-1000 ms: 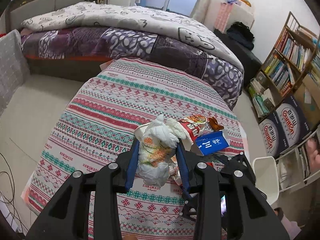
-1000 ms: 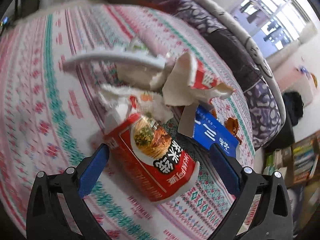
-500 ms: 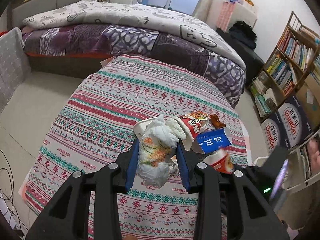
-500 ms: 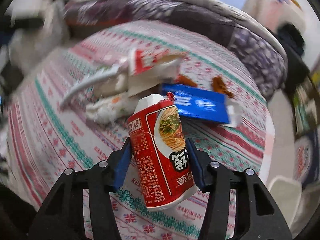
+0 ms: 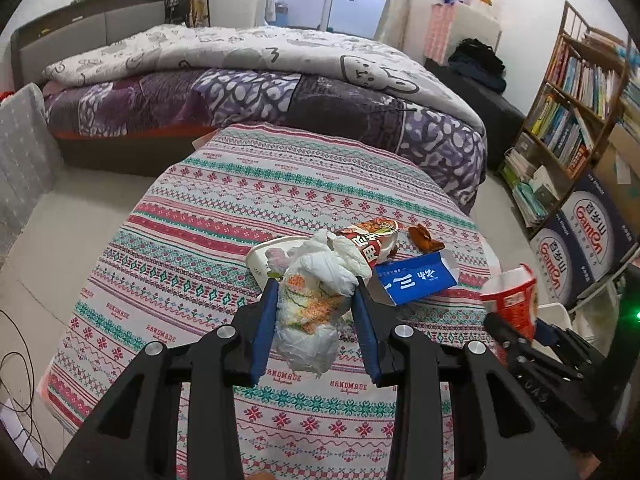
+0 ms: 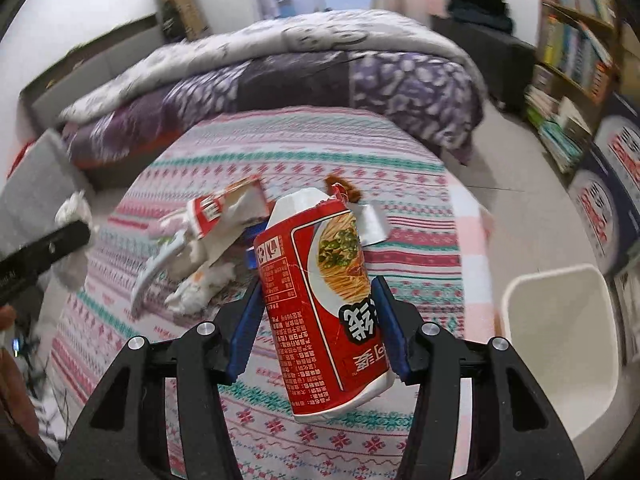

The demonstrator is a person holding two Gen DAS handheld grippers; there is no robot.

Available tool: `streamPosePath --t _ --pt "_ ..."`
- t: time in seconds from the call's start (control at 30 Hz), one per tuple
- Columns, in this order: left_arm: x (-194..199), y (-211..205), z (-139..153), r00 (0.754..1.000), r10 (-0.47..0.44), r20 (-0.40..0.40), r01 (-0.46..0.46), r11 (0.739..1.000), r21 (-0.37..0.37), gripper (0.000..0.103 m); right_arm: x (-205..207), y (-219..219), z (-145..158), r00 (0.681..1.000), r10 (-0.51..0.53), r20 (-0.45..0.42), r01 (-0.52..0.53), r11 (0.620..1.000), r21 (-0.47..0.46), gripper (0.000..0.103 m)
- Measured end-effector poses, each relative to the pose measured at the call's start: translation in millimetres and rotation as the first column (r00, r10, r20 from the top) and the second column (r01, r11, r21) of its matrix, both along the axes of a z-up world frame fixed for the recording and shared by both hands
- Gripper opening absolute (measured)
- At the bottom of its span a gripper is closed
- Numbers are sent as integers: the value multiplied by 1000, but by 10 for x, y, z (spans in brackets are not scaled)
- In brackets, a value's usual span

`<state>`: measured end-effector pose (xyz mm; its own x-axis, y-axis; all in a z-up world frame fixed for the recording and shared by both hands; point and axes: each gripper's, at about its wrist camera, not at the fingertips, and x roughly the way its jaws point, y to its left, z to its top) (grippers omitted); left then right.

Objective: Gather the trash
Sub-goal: 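Grasp the red noodle cup with right tool while left tool holds the wrapper, then carry the red noodle cup over the white bin and open the right tool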

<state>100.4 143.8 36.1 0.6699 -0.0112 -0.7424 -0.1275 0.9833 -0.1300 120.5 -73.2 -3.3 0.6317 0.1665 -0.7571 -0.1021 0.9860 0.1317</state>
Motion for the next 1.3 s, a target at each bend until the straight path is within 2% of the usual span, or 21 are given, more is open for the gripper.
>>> streamPosePath --t 0.27,0.47,1.0,1.3 --pt "-48 -349 -87 998 2 63 -7 997 71 37 -84 -291 -16 992 -107 63 106 994 27 52" --pt "-33 -546 -94 997 -18 78 13 997 73 37 -145 -437 41 987 -137 85 136 991 20 52" --pt "29 -1043 -182 993 -105 62 99 992 83 37 -202 -913 48 973 -223 61 223 975 15 53" --pt "62 -1356 -218 985 -166 52 162 984 81 37 -249 -1278 7 950 -310 39 309 951 25 54"
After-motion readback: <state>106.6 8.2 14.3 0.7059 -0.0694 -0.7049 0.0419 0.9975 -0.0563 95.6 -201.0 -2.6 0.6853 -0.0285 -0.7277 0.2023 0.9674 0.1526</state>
